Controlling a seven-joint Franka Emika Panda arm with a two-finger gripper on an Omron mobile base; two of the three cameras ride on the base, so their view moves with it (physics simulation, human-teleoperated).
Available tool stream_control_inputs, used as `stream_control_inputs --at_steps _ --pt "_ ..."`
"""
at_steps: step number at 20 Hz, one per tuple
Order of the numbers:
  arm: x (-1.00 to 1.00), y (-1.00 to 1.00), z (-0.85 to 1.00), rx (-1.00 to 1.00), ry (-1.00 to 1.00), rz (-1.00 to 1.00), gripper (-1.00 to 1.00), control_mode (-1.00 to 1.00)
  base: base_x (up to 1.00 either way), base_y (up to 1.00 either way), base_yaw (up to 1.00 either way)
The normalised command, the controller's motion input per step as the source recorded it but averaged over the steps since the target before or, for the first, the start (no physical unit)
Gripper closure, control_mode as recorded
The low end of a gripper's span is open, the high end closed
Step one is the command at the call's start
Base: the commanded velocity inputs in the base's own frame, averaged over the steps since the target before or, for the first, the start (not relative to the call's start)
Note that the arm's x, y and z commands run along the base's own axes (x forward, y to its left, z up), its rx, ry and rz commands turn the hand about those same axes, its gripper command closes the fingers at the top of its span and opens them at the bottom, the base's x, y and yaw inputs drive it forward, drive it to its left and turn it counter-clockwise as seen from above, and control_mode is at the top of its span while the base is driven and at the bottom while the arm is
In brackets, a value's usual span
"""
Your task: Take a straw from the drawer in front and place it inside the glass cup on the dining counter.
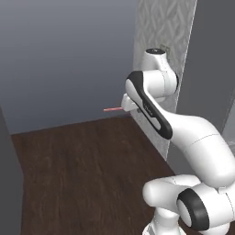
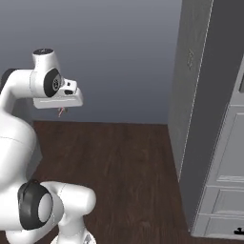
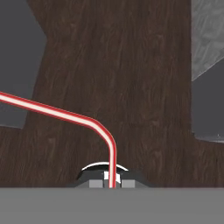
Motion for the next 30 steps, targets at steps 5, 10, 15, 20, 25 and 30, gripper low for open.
stream_control_inputs --at_steps 5,10,15,20,25,30 --pt "0.0 0.0 0.0 0.0 0.0 0.0 1.0 1.0 1.0 0.36 -0.15" --pt "0.0 0.0 0.0 0.0 0.0 0.0 1.0 1.0 1.0 0.41 -0.12" --pt "0.0 0.0 0.0 0.0 0.0 0.0 1.0 1.0 1.0 0.57 -0.06" --pt "0.0 0.0 0.0 0.0 0.0 0.0 1.0 1.0 1.0 0.56 0.0" --pt "0.0 0.0 0.0 0.0 0.0 0.0 1.0 1.0 1.0 0.35 0.11" --pt "0.0 0.0 0.0 0.0 0.0 0.0 1.0 1.0 1.0 0.08 0.33"
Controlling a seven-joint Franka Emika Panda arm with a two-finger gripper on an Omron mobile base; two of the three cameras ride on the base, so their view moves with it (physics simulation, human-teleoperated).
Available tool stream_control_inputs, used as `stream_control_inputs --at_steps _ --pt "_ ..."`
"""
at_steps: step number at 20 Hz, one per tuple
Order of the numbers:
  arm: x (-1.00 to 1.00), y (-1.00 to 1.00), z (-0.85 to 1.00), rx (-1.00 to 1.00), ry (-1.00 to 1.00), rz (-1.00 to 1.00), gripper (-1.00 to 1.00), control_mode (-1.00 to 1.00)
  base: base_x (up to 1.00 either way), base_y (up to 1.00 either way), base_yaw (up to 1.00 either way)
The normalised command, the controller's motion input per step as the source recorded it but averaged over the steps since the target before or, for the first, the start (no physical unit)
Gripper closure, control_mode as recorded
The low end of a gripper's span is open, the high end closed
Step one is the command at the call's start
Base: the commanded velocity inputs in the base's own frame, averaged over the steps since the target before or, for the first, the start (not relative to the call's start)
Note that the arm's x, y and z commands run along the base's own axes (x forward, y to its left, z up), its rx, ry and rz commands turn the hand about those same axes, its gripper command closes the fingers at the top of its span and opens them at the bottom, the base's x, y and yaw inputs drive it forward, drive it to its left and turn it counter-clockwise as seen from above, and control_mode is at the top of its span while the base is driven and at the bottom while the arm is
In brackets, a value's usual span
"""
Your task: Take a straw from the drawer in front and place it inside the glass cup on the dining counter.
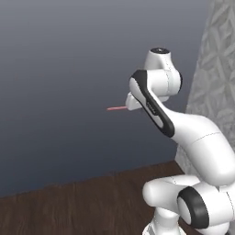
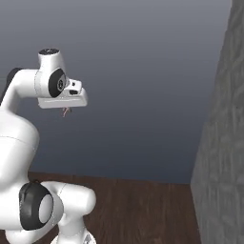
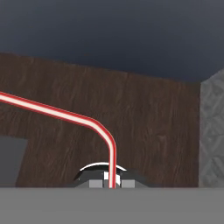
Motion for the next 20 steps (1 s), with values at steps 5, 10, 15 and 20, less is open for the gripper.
stream_control_inputs --at_steps 5,10,15,20 --pt "0.0 0.0 0.0 0.0 0.0 0.0 1.0 1.0 1.0 0.0 0.58" --pt "0.0 0.0 0.0 0.0 0.0 0.0 1.0 1.0 1.0 -0.03 0.72" --pt "0.0 0.0 0.0 0.0 0.0 0.0 1.0 1.0 0.98 -0.09 0.8" --pt "0.0 0.0 0.0 0.0 0.0 0.0 1.0 1.0 0.86 -0.07 0.86"
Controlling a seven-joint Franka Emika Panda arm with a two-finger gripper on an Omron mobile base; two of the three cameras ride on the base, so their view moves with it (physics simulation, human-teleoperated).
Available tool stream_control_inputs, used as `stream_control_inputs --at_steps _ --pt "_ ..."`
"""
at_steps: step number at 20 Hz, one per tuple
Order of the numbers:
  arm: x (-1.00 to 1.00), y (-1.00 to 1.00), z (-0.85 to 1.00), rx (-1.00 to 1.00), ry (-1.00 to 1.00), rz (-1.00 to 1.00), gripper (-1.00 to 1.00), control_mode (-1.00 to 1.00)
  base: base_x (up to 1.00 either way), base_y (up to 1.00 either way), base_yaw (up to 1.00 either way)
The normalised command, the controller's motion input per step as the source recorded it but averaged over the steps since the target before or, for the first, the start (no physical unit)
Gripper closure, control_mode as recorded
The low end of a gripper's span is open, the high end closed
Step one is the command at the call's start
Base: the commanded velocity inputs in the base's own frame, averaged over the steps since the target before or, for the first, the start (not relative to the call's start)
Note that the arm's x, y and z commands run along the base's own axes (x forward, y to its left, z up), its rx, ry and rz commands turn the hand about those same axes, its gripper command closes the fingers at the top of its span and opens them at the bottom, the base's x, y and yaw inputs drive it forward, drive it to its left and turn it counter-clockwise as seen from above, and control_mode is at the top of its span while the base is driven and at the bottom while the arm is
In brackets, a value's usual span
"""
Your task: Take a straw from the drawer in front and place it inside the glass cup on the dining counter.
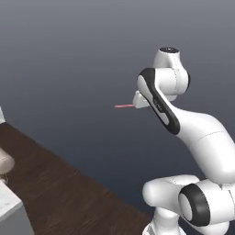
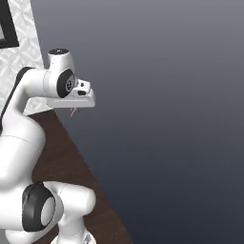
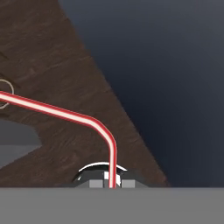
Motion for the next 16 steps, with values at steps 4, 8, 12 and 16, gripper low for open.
stream_control_inputs --at_steps 4,8,12,16 --pt "0.0 0.0 0.0 0.0 0.0 0.0 1.0 1.0 0.86 -0.09 0.85" --pt "0.0 0.0 0.0 0.0 0.0 0.0 1.0 1.0 0.94 -0.11 0.82" --pt "0.0 0.0 0.0 0.0 0.0 0.0 1.0 1.0 0.89 -0.24 0.78" --pt "0.0 0.0 0.0 0.0 0.0 0.0 1.0 1.0 0.74 -0.53 0.63"
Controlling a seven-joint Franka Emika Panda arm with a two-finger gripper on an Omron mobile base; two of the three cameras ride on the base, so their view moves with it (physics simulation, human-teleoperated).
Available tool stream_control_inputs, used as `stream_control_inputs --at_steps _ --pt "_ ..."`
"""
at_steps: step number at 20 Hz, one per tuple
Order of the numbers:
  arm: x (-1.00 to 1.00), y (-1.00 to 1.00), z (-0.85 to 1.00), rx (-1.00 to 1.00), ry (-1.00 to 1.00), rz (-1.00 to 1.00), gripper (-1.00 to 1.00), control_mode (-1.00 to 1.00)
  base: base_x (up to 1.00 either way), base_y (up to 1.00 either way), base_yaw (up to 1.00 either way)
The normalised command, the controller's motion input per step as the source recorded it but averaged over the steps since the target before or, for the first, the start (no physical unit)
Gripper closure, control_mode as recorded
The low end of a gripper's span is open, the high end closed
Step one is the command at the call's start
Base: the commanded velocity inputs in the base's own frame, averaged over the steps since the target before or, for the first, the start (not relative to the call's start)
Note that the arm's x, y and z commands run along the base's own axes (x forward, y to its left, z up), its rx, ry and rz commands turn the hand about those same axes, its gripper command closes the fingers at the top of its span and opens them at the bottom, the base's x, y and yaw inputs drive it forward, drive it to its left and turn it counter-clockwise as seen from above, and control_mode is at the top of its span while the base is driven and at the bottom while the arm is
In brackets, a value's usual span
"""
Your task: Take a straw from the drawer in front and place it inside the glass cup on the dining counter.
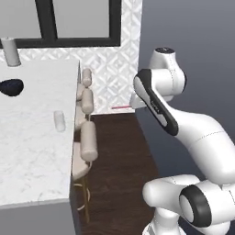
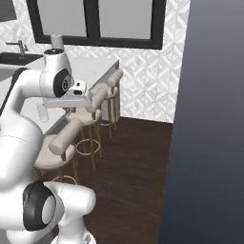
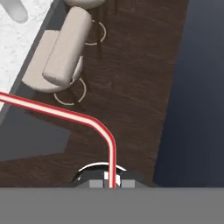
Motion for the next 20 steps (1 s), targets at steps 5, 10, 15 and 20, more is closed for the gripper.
stream_control_inputs --at_steps 5,10,15,20 --pt "0.0 0.0 0.0 0.0 0.0 0.0 1.0 1.0 0.76 -0.6 0.56" --pt "0.0 0.0 0.0 0.0 0.0 0.0 1.0 1.0 0.83 -0.52 0.59" --pt "0.0 0.0 0.0 0.0 0.0 0.0 1.0 1.0 0.47 -0.51 0.65" --pt "0.0 0.0 0.0 0.0 0.0 0.0 1.0 1.0 0.19 -0.5 0.7"
